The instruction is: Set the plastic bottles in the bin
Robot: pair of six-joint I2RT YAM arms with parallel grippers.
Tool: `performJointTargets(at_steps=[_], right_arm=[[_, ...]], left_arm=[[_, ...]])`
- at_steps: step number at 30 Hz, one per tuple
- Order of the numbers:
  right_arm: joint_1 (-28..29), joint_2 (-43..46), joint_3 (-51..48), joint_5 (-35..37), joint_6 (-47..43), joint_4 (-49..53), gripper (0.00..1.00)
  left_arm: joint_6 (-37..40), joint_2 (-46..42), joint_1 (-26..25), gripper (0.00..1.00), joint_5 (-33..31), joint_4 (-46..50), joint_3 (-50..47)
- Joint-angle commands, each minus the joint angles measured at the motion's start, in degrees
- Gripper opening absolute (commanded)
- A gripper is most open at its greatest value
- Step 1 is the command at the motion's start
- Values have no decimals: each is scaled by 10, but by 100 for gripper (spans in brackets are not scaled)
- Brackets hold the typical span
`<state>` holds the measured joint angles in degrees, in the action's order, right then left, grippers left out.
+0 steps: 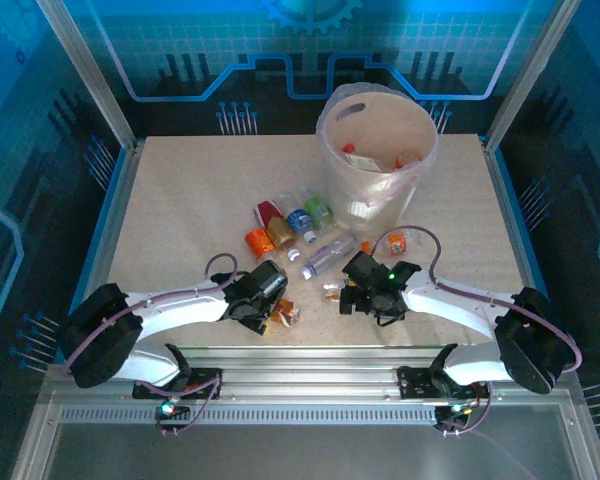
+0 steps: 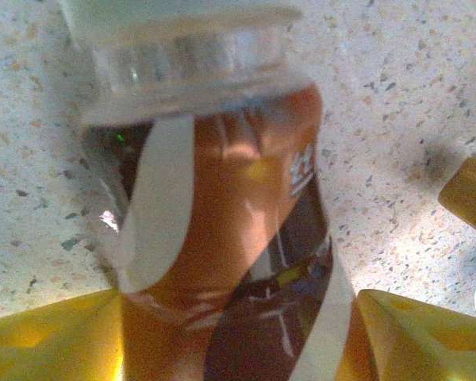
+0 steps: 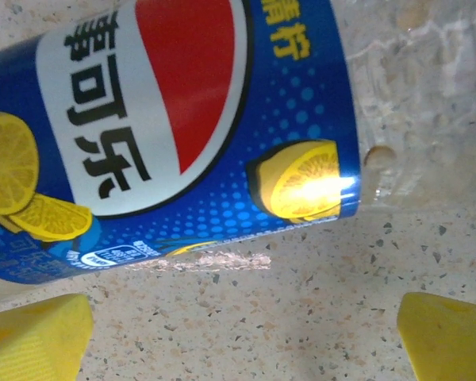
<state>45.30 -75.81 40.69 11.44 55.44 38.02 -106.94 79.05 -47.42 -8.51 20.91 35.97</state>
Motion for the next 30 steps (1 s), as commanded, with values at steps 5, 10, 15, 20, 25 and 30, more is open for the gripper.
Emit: performJointTargets(at_steps=[5, 10, 15, 20, 25, 30], right_arm=[[-9, -17, 4, -7, -3, 13, 100], [-8, -13, 1, -1, 6, 18, 100], [-8, -11, 3, -2, 12, 15, 100], [-8, -13, 6, -3, 9, 19, 100], [-7, -9, 8, 0, 7, 23, 100], [-7, -13, 12, 0, 6, 22, 100]], left_arm=[[-8, -13, -1, 63, -17, 14, -13], [22, -82, 1, 52, -91, 86, 5], [88, -138, 1, 46, -177, 140, 50], [177, -174, 1, 42, -250, 159, 94], [278, -199, 2, 41, -316, 141, 126], [398, -204, 17, 42, -342, 86, 160]])
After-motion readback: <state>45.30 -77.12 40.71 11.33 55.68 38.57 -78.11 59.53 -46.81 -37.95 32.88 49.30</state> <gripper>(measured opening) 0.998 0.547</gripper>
